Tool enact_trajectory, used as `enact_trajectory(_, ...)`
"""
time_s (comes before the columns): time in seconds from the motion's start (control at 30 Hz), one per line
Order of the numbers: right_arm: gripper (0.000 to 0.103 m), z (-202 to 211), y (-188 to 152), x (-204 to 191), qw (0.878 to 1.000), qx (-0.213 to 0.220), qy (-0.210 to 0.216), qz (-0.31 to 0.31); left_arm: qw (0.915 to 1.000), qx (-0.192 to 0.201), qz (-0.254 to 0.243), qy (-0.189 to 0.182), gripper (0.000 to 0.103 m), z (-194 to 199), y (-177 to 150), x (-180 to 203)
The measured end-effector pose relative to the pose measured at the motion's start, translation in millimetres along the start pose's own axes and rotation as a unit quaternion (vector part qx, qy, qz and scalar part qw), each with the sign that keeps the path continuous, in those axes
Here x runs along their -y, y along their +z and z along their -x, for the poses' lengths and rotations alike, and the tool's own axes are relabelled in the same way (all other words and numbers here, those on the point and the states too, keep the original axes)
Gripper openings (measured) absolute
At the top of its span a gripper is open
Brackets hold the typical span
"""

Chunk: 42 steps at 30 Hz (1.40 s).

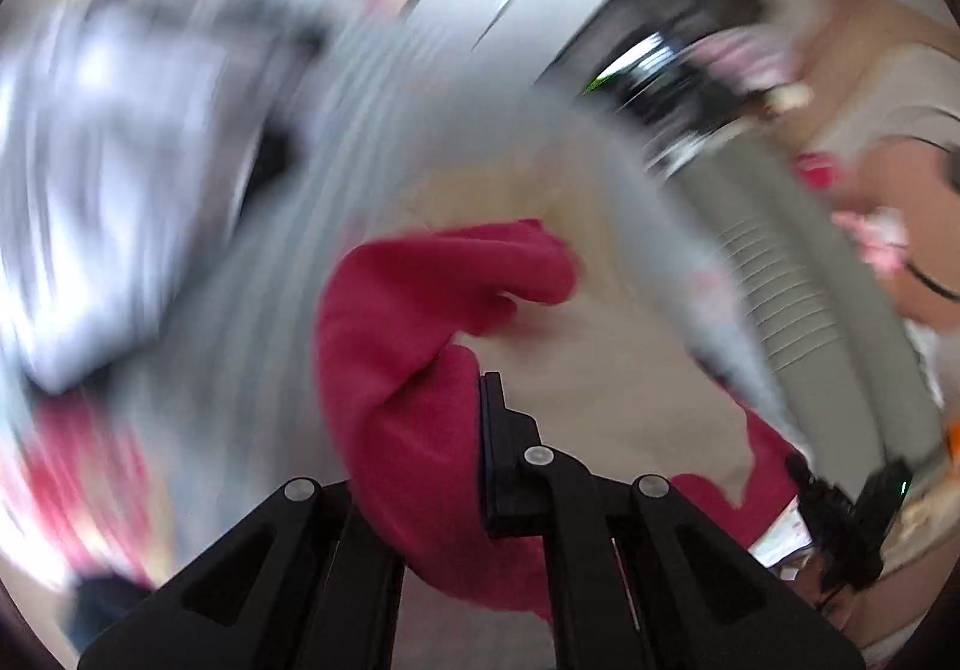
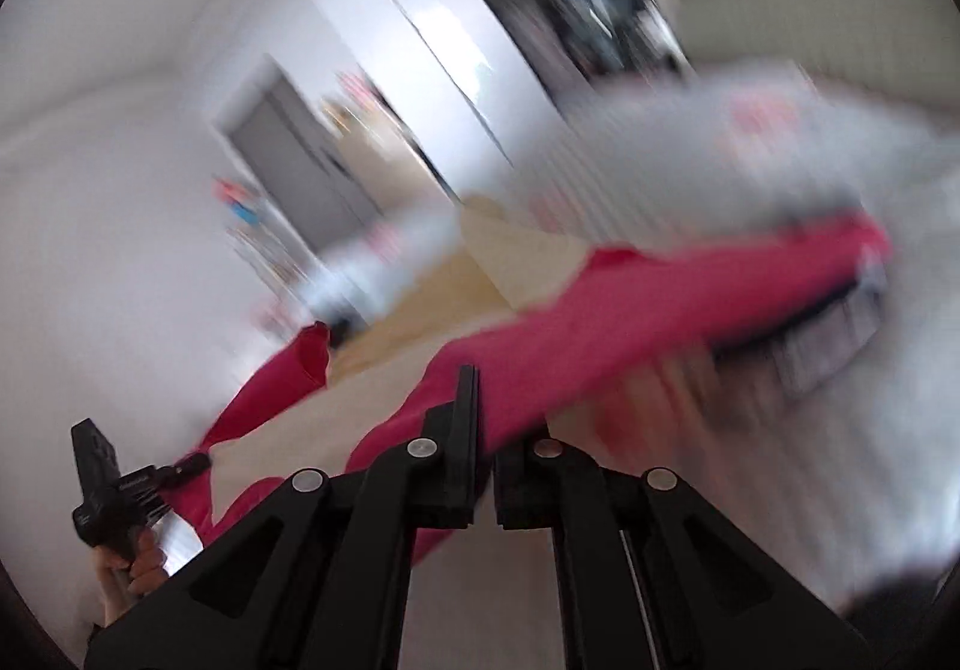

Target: Fold clothes

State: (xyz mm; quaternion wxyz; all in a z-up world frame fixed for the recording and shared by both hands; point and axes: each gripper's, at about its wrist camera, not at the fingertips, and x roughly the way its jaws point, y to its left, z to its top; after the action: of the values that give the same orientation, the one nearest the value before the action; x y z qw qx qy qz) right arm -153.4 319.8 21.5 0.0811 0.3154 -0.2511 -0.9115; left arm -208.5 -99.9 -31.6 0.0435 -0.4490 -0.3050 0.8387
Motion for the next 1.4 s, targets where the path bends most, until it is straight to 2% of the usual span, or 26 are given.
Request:
enact_trajectory(0.03,0.003,-16,-20,16,0.999,-0.033,-0.013,-0.019,0.9989,-0.041,0.018,0.012,0.003,-28,-16,-19)
enact_trajectory(0.13,0.005,-62,-77,62,0.988,-0.127,-0.049,-0.072,0.9942,-0.097,0.028,0.038,0.005,-63,-53,-41)
enact_trajectory(0.17,0.010,-68,-89,67,0.985,-0.144,-0.049,-0.076,0.9948,-0.092,0.023,0.036,0.006,-62,-60,-43)
enact_trajectory(0.2,0.022,-73,-98,71,0.983,-0.157,-0.039,-0.084,0.9958,-0.082,0.025,0.031,0.008,-58,-65,-43)
enact_trajectory(0.27,0.036,-82,-117,77,0.978,-0.181,-0.018,-0.098,0.9968,-0.071,0.036,0.006,0.023,-52,-73,-45)
enact_trajectory(0.3,0.038,-83,-124,76,0.978,-0.184,-0.007,-0.097,0.9965,-0.071,0.041,-0.015,0.038,-54,-74,-44)
enact_trajectory(0.33,0.039,-84,-127,73,0.979,-0.184,-0.004,-0.089,0.9957,-0.071,0.047,-0.036,0.042,-55,-75,-43)
enact_trajectory(0.43,0.040,-93,-121,61,0.981,-0.185,0.003,-0.062,0.9947,-0.071,0.043,-0.061,0.039,-62,-73,-32)
enact_trajectory(0.5,0.043,-97,-118,54,0.981,-0.186,0.024,-0.053,0.9932,-0.070,0.040,-0.084,0.034,-65,-72,-21)
enact_trajectory(0.6,0.043,-89,-116,38,0.980,-0.188,0.057,-0.042,0.9915,-0.072,0.032,-0.104,0.035,-65,-76,-14)
enact_trajectory(0.63,0.045,-85,-118,34,0.978,-0.193,0.066,-0.042,0.9913,-0.075,0.029,-0.104,0.035,-65,-78,-13)
enact_trajectory(0.77,0.046,-83,-141,30,0.968,-0.237,0.065,-0.046,0.9937,-0.104,0.011,-0.041,0.034,-58,-96,-29)
enact_trajectory(0.83,0.038,-77,-150,33,0.971,-0.238,0.003,-0.014,0.9960,-0.082,0.017,-0.033,0.034,-49,-105,-40)
enact_trajectory(0.87,0.033,-75,-149,35,0.974,-0.228,-0.006,-0.015,0.9966,-0.071,0.028,-0.033,0.032,-46,-104,-45)
enact_trajectory(0.9,0.034,-73,-146,41,0.976,-0.217,-0.006,-0.032,0.9974,-0.056,0.039,-0.023,0.027,-44,-101,-50)
enact_trajectory(0.93,0.034,-72,-143,46,0.977,-0.208,-0.004,-0.049,0.9977,-0.045,0.047,-0.020,0.026,-41,-99,-53)
enact_trajectory(1.0,0.043,-71,-136,54,0.978,-0.188,0.018,-0.089,0.9964,-0.035,0.066,-0.040,0.026,-40,-91,-57)
enact_trajectory(1.07,0.055,-78,-134,57,0.975,-0.189,0.041,-0.113,0.9917,-0.075,0.076,-0.073,0.029,-59,-90,-55)
enact_trajectory(1.1,0.056,-84,-135,57,0.972,-0.195,0.050,-0.120,0.9894,-0.092,0.077,-0.082,0.028,-68,-91,-53)
enact_trajectory(1.13,0.056,-90,-136,57,0.969,-0.202,0.059,-0.128,0.9910,-0.101,0.062,-0.062,0.021,-73,-94,-48)
enact_trajectory(1.17,0.042,-95,-138,55,0.967,-0.209,0.066,-0.130,0.9925,-0.105,0.046,-0.043,0.016,-77,-97,-42)
enact_trajectory(1.2,0.022,-98,-139,47,0.967,-0.216,0.066,-0.116,0.9950,-0.092,0.026,-0.029,0.012,-72,-100,-34)
enact_trajectory(1.23,0.014,-98,-142,34,0.970,-0.219,0.065,-0.088,0.9959,-0.081,0.024,-0.032,0.010,-65,-101,-32)
enact_trajectory(1.27,0.009,-96,-143,23,0.971,-0.221,0.063,-0.065,0.9963,-0.068,0.035,-0.040,0.009,-55,-99,-33)
enact_trajectory(1.33,0.007,-85,-143,12,0.973,-0.218,0.061,-0.043,0.9968,-0.042,0.046,-0.049,0.003,-37,-92,-34)
enact_trajectory(1.4,0.005,-67,-138,9,0.976,-0.208,0.050,-0.027,0.9992,-0.019,0.030,-0.020,0.003,-19,-83,-34)
